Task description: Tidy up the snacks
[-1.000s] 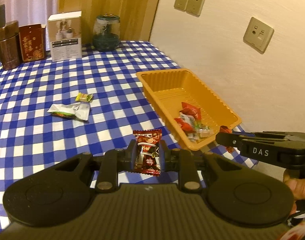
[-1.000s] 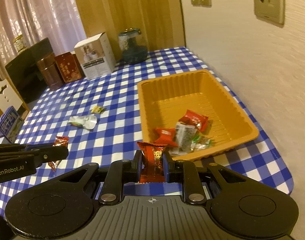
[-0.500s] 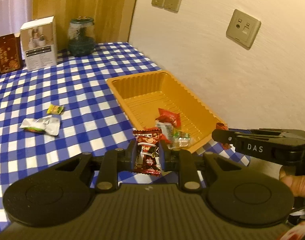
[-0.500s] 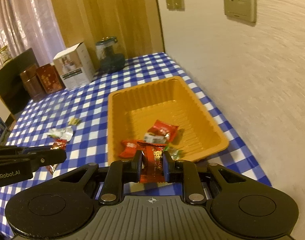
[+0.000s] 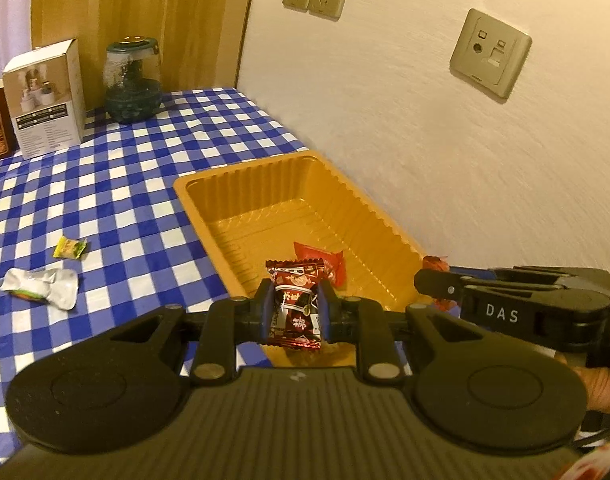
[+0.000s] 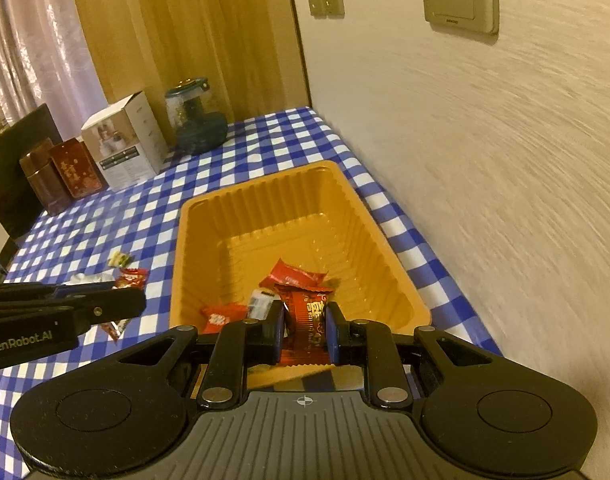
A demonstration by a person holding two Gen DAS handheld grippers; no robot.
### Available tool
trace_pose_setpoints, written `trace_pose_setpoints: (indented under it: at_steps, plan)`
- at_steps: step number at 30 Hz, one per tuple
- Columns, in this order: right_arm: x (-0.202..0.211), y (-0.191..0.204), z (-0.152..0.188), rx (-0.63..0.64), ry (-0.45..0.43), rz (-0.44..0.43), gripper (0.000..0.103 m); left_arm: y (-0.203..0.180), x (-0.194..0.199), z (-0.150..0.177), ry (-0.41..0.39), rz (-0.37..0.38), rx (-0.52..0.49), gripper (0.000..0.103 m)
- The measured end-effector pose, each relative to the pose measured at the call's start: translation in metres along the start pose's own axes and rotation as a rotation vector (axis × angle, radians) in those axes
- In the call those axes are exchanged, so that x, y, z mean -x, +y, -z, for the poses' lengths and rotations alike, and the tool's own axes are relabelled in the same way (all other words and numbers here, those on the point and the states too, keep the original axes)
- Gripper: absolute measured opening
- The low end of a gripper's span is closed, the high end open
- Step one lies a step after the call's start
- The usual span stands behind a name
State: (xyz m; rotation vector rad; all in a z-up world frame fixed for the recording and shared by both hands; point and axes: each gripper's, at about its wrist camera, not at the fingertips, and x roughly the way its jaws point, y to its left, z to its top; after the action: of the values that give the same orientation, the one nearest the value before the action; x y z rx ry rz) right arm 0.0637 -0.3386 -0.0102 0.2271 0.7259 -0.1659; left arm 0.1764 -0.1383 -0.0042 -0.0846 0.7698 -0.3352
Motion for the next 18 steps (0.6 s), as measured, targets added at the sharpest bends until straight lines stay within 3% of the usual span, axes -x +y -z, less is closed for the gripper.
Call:
trace_pose_setpoints:
  at_steps: [17, 18]
  plan:
    - [-0.033, -0.015, -0.019, -0.015, 0.007, 0.009, 0.021, 0.003, -0.054, -0.023, 0.014, -0.002, 0.004, 0.021]
    - [-0.034, -0.015, -0.018, -0.017, 0.008, 0.009, 0.021, 0.003, -0.056, -0.024, 0.012, -0.006, 0.007, 0.026]
